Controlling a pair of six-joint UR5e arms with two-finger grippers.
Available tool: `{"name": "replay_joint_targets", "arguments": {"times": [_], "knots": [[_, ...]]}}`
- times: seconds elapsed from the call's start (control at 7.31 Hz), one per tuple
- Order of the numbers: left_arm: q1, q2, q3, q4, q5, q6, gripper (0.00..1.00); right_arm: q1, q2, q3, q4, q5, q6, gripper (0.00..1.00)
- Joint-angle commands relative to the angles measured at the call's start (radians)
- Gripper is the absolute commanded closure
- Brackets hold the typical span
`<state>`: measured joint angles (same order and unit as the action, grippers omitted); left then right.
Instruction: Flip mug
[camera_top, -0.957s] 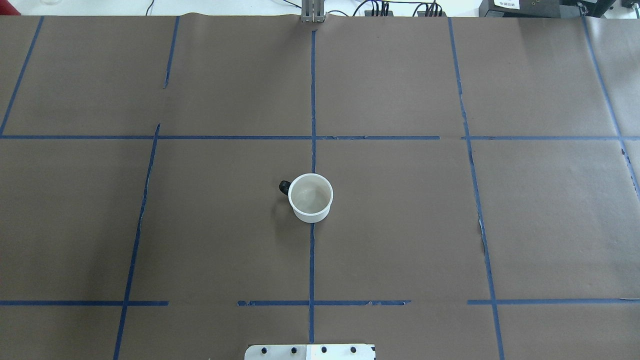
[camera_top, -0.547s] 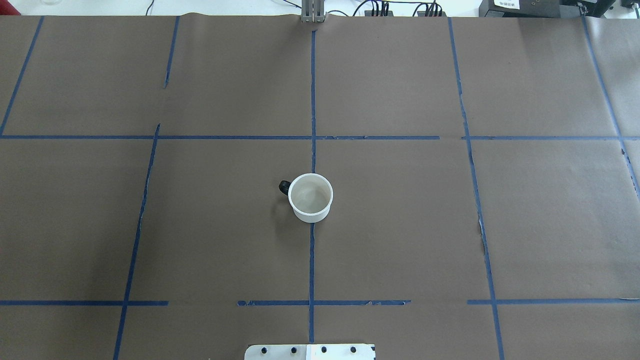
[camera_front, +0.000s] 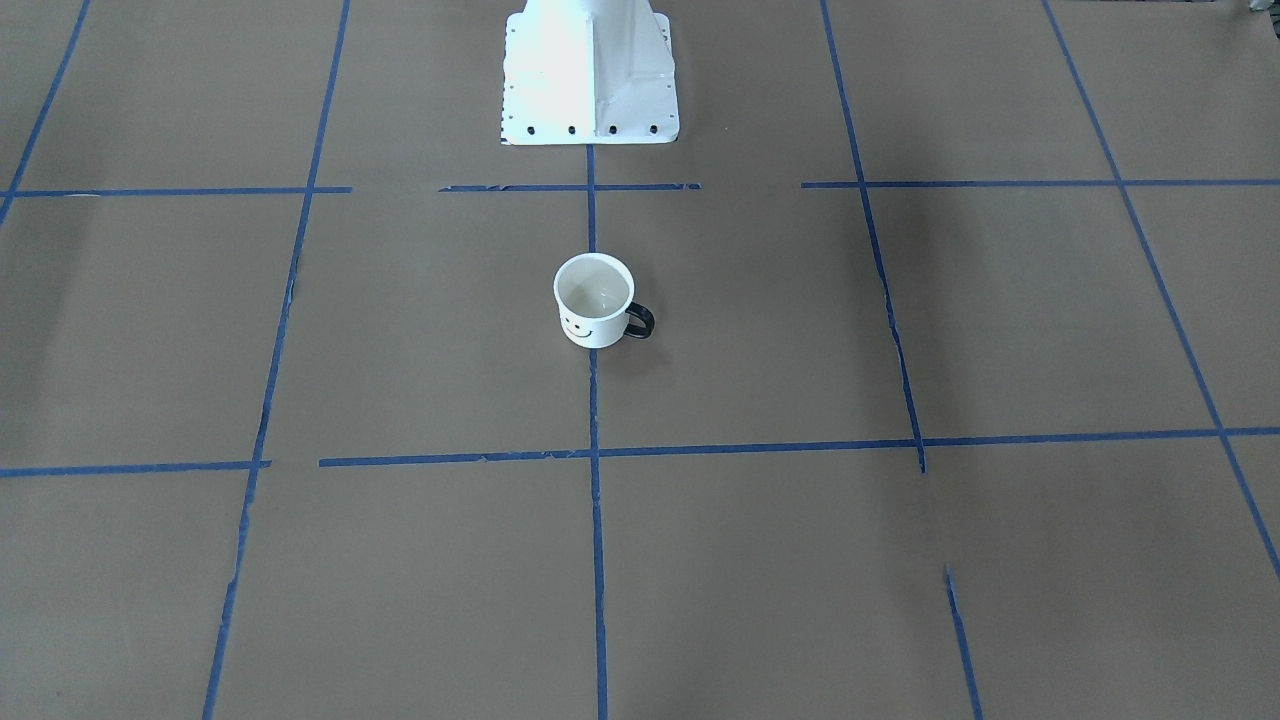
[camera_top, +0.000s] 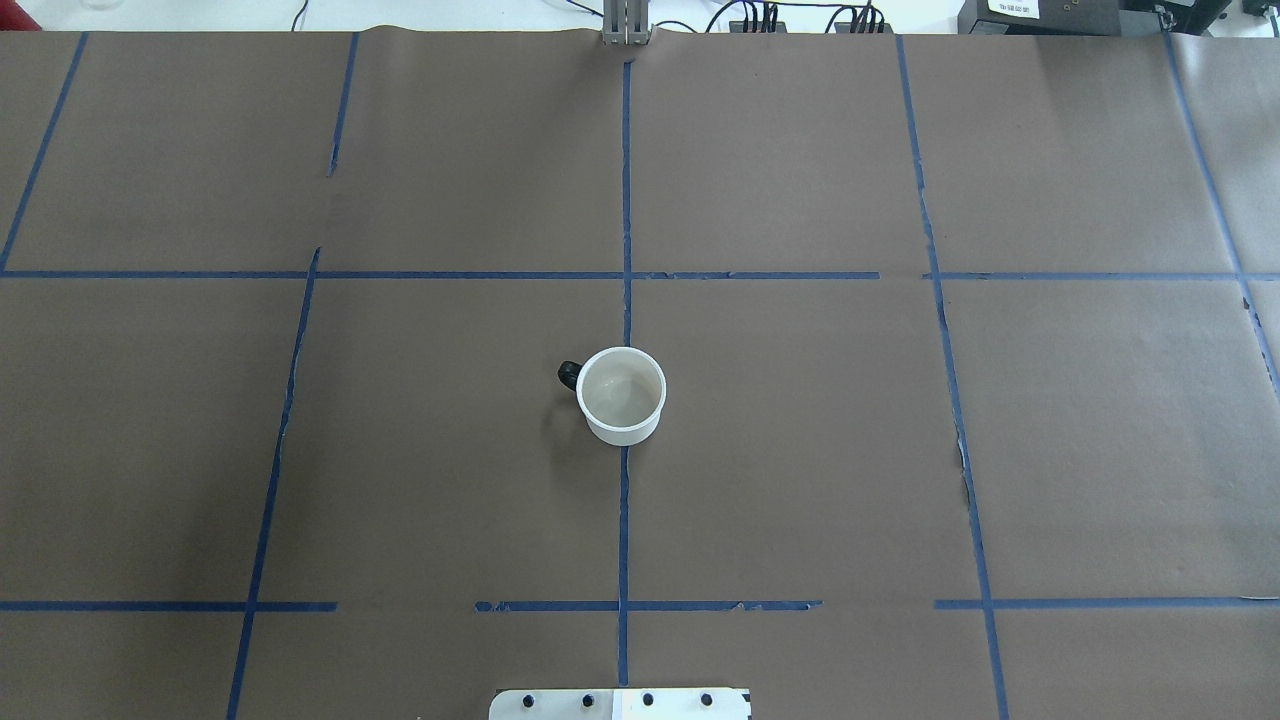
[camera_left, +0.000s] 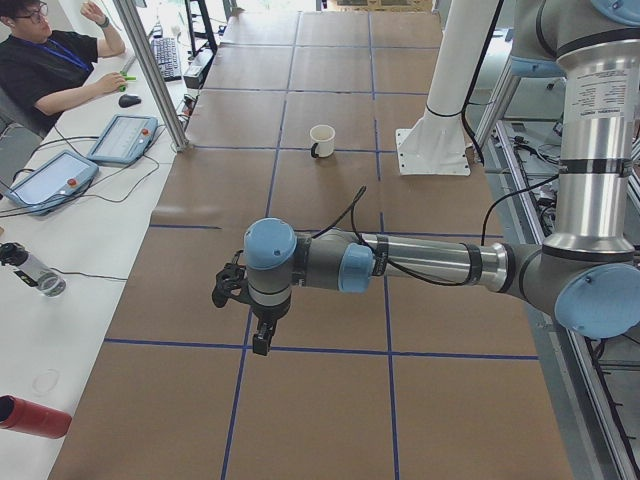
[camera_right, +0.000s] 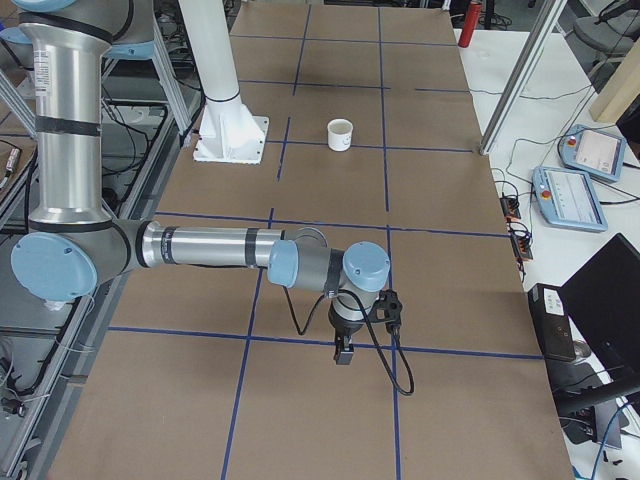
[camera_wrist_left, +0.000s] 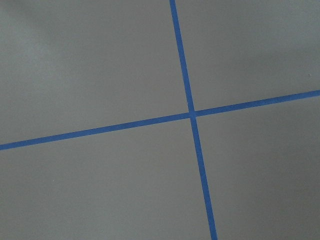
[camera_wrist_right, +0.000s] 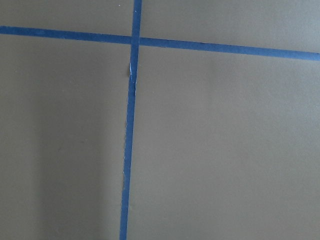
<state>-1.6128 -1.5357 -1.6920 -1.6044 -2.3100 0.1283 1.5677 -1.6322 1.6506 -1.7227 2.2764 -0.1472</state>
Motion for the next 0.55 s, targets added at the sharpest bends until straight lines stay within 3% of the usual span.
{"name": "replay_joint_targets", "arguments": {"times": [0.0,0.41], "knots": [[0.013,-0.001,-0.003,-0.002,0.001,0.001,0.0,0.0,0.0,0.0,0.0,0.0,0.0,0.0],[0.014,0.0,-0.003,-0.04,0.001,0.001,0.0,0.0,0.0,0.0,0.0,0.0,0.0,0.0]]}}
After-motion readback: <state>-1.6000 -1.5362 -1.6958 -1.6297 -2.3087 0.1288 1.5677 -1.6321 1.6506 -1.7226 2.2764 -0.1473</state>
